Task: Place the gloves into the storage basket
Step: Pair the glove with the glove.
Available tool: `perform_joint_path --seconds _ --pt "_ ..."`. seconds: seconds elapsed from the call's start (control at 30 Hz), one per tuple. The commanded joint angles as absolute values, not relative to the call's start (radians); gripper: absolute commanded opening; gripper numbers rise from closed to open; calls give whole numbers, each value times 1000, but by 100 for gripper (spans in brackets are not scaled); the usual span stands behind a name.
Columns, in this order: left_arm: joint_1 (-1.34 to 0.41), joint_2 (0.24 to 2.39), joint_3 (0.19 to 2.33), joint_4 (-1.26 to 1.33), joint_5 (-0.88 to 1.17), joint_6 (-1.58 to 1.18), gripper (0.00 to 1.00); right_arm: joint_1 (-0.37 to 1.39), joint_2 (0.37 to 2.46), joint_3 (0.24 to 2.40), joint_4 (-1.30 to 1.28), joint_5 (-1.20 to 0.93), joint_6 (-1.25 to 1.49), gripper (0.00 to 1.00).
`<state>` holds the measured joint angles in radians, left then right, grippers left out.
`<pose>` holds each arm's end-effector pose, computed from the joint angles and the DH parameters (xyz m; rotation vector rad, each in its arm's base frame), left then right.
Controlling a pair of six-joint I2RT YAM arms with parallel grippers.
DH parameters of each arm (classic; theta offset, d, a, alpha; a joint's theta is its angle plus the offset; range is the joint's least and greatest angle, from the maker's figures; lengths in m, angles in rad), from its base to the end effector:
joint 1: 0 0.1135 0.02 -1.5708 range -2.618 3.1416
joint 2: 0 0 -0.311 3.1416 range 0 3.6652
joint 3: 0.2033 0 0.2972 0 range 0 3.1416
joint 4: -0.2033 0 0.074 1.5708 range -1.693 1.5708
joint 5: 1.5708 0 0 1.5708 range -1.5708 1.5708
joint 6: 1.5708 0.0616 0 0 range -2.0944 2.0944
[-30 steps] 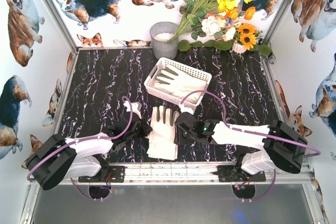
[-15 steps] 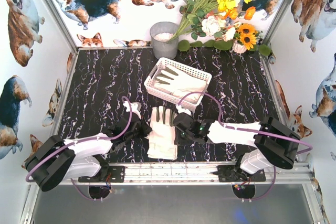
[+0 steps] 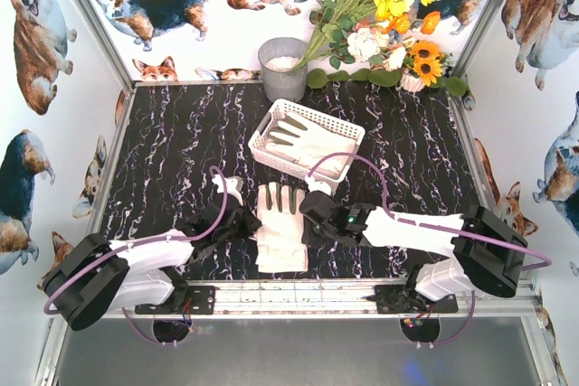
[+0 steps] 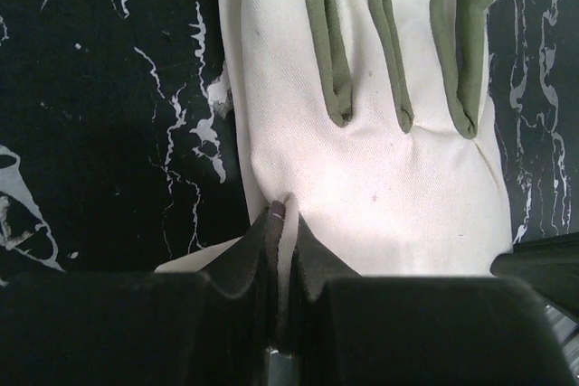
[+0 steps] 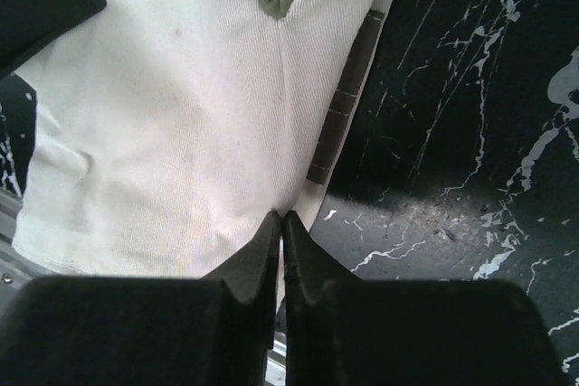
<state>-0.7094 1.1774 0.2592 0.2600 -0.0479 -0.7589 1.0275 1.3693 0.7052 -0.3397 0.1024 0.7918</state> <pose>0.1783 -0.1492 0.1230 -0.0852 2.3328 -0.7261 0.1587 0.2507 0.1719 -0.2739 2.6517 0.5291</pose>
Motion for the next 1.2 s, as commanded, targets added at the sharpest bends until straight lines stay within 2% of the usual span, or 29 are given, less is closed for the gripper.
perform_joint_path --seconds 0.0,0.17,0.5,0.7,0.77,0.97,1.1,1.17 --pt "-700 1221 244 288 -49 -753 0 1028 1393 744 -327 156 771 0" --pt "-700 1252 259 281 -39 -749 1 1027 1427 754 -324 169 756 0" --pt "-699 1079 345 7 -143 -672 41 1028 1417 765 -331 168 754 0" --pt "-693 935 345 -132 -196 -681 52 1028 1400 773 -343 165 749 0" --pt "-680 904 330 -156 -199 -703 52 1027 1398 776 -345 166 746 0" --pt "-631 869 252 -99 -102 -779 44 1028 1408 781 -347 163 741 0" --pt "-606 897 230 -23 -52 -802 31 1027 1411 770 -342 170 746 0" --pt "-595 923 228 6 -35 -804 29 1028 1414 763 -341 179 747 0"
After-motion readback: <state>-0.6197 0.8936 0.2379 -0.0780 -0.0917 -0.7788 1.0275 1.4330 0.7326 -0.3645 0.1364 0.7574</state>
